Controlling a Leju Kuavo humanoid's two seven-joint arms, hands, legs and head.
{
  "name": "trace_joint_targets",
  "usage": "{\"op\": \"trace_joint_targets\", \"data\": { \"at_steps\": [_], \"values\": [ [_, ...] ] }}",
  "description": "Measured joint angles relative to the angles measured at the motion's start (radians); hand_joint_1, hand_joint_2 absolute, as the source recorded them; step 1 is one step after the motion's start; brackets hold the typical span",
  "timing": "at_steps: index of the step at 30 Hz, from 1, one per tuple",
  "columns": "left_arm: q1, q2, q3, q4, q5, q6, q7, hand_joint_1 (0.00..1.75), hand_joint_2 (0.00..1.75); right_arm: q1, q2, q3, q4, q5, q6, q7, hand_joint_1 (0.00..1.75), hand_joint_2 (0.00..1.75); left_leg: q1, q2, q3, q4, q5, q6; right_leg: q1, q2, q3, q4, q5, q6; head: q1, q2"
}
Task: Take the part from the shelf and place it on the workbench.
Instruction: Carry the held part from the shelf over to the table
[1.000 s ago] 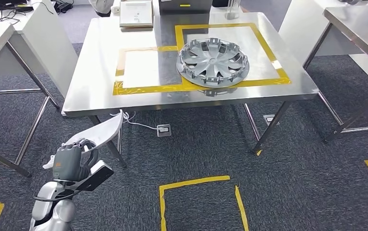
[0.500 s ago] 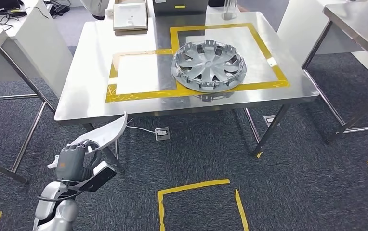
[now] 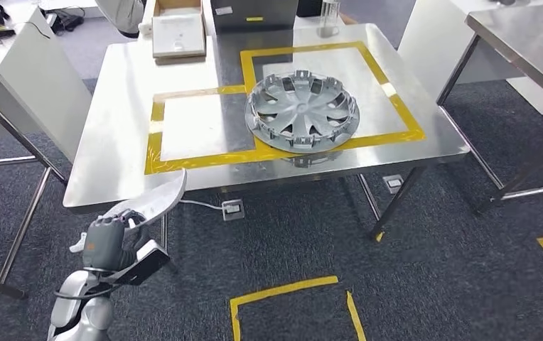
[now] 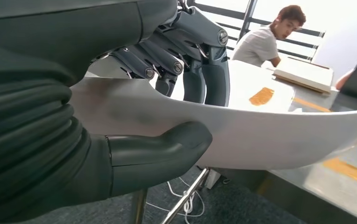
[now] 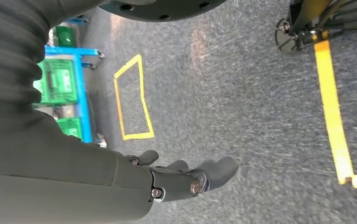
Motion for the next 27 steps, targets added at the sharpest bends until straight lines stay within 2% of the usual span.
{"op": "trace_joint_targets", "data": {
  "at_steps": [1, 2, 4, 5, 6, 7, 9, 10, 11, 14, 16, 17, 20, 21, 22, 24, 25, 26, 27],
  "values": [
    [0.0, 0.0, 0.0, 0.0, 0.0, 0.0, 0.0, 1.59, 1.75, 0.0, 0.0, 0.0, 0.0, 0.0, -0.001, 0.0, 0.0, 1.75, 0.002, 0.002, 0.01, -0.004, -0.004, 0.006, -0.001, -0.005, -0.023, 0.039, -0.003, 0.004, 0.001, 0.0],
    [0.0, 0.0, 0.0, -0.001, 0.0, 0.0, 0.0, 1.59, 1.75, -0.001, -0.001, -0.001, 0.0, 0.0, -0.002, -0.001, 0.0, 1.75, 0.004, 0.005, 0.019, -0.007, -0.009, 0.01, -0.002, -0.011, -0.058, 0.095, -0.014, 0.01, 0.003, 0.0],
    [0.001, 0.0, 0.0, 0.0, 0.0, 0.0, 0.0, 1.59, 1.75, -0.001, -0.001, -0.002, 0.0, 0.0, -0.003, -0.003, 0.0, 1.75, 0.004, 0.01, 0.033, -0.008, -0.022, 0.014, -0.005, -0.016, -0.148, 0.214, -0.057, 0.02, 0.005, 0.0],
    [0.002, -0.001, 0.0, 0.0, 0.0, 0.0, 0.0, 1.59, 1.75, 0.0, -0.001, -0.003, 0.0, 0.0, -0.004, -0.004, 0.0, 1.75, 0.004, 0.012, 0.04, -0.008, -0.029, 0.013, -0.006, -0.016, -0.184, 0.246, -0.075, 0.023, 0.005, 0.0],
    [0.003, -0.001, 0.0, 0.0, 0.0, 0.0, 0.0, 1.59, 1.75, 0.001, -0.001, -0.004, 0.0, 0.0, -0.004, -0.003, 0.0, 1.75, 0.004, 0.013, 0.049, -0.008, -0.038, 0.011, -0.008, -0.017, -0.205, 0.249, -0.074, 0.024, 0.005, 0.0],
    [0.004, -0.001, 0.0, 0.0, 0.0, 0.0, 0.001, 1.59, 1.75, 0.003, -0.001, -0.004, 0.0, 0.0, -0.005, -0.003, 0.0, 1.75, 0.005, 0.015, 0.06, -0.007, -0.047, 0.009, -0.009, -0.018, -0.207, 0.218, -0.048, 0.025, 0.005, 0.0],
    [0.004, -0.002, 0.0, -0.002, -0.005, 0.001, 0.003, 1.59, 1.75, 0.006, -0.001, -0.006, 0.0, 0.001, -0.006, -0.003, 0.0, 1.75, 0.005, 0.018, 0.082, -0.005, -0.067, 0.003, -0.011, -0.03, -0.178, 0.089, 0.056, 0.023, 0.005, 0.0],
    [0.003, -0.003, 0.0, -0.003, -0.01, 0.001, 0.006, 1.59, 1.75, 0.007, -0.001, -0.007, 0.0, 0.002, -0.007, -0.003, 0.0, 1.75, 0.005, 0.02, 0.091, -0.004, -0.075, -0.002, -0.009, -0.038, -0.163, 0.034, 0.088, 0.019, 0.005, 0.0],
    [0.002, -0.003, 0.0, -0.005, -0.019, 0.0, 0.01, 1.59, 1.75, 0.007, -0.001, -0.007, 0.0, 0.002, -0.007, -0.004, 0.0, 1.75, 0.003, 0.021, 0.097, -0.003, -0.084, -0.008, -0.006, -0.044, -0.152, 0.0, 0.108, 0.014, 0.005, 0.0],
    [-0.001, -0.002, 0.0, -0.017, -0.064, -0.005, 0.031, 1.59, 1.75, 0.007, 0.0, -0.008, 0.0, 0.005, -0.008, -0.003, 0.0, 1.75, 0.001, 0.024, 0.109, 0.004, -0.096, -0.028, -0.004, -0.041, -0.14, -0.011, 0.112, -0.009, 0.004, 0.0],
    [-0.006, 0.002, -0.001, -0.033, -0.097, -0.008, 0.044, 1.59, 1.75, 0.007, 0.0, -0.009, 0.0, 0.007, -0.008, -0.003, 0.0, 1.75, 0.003, 0.024, 0.096, 0.042, -0.107, -0.035, -0.006, -0.037, -0.127, -0.015, 0.111, -0.022, 0.004, 0.0],
    [-0.009, 0.006, -0.002, -0.042, -0.112, -0.008, 0.05, 1.59, 1.75, 0.005, 0.001, -0.009, 0.0, 0.008, -0.008, -0.003, 0.0, 1.75, 0.004, 0.023, 0.071, 0.089, -0.124, -0.039, -0.007, -0.035, -0.122, -0.017, 0.11, -0.027, 0.004, 0.0],
    [-0.014, 0.032, -0.003, -0.067, -0.142, -0.015, 0.063, 1.59, 1.75, 0.004, 0.001, -0.01, 0.0, 0.008, -0.006, -0.003, 0.0, 1.75, 0.004, 0.022, -0.035, 0.262, -0.196, -0.045, -0.004, -0.027, -0.114, -0.017, 0.099, -0.039, 0.003, 0.0],
    [-0.015, 0.045, -0.004, -0.074, -0.147, -0.019, 0.065, 1.59, 1.75, 0.004, 0.001, -0.011, 0.0, 0.008, -0.005, -0.003, 0.0, 1.75, 0.004, 0.022, -0.055, 0.281, -0.199, -0.045, -0.003, -0.023, -0.111, -0.016, 0.095, -0.04, 0.003, 0.0],
    [-0.016, 0.058, -0.004, -0.082, -0.15, -0.023, 0.066, 1.59, 1.75, 0.005, 0.001, -0.012, 0.0, 0.009, -0.004, -0.003, 0.0, 1.75, 0.004, 0.021, -0.06, 0.266, -0.179, -0.043, -0.002, -0.02, -0.106, -0.015, 0.092, -0.04, 0.003, 0.0],
    [-0.023, 0.084, -0.004, -0.095, -0.155, -0.029, 0.068, 1.59, 1.75, 0.007, 0.002, -0.016, 0.0, 0.009, -0.001, -0.003, 0.0, 1.75, 0.002, 0.019, -0.026, 0.147, -0.091, -0.033, 0.0, -0.014, -0.096, -0.014, 0.085, -0.038, 0.003, 0.0],
    [-0.029, 0.097, -0.004, -0.1, -0.157, -0.032, 0.07, 1.59, 1.75, 0.007, 0.003, -0.018, 0.0, 0.009, 0.0, -0.003, 0.0, 1.75, 0.0, 0.017, -0.006, 0.083, -0.062, -0.028, 0.002, -0.012, -0.092, -0.013, 0.082, -0.035, 0.004, 0.0],
    [-0.035, 0.109, -0.004, -0.103, -0.159, -0.036, 0.071, 1.59, 1.75, 0.006, 0.003, -0.02, 0.0, 0.009, 0.001, -0.005, 0.0, 1.75, -0.002, 0.015, 0.009, 0.037, -0.046, -0.024, 0.003, -0.011, -0.091, -0.012, 0.079, -0.031, 0.004, 0.0],
    [-0.04, 0.12, -0.004, -0.106, -0.16, -0.041, 0.073, 1.59, 1.75, 0.007, 0.004, -0.022, 0.0, 0.009, 0.001, -0.007, 0.0, 1.75, -0.005, 0.013, 0.016, 0.013, -0.039, -0.02, 0.004, -0.01, -0.092, -0.012, 0.078, -0.026, 0.004, 0.0]
  ]
}}
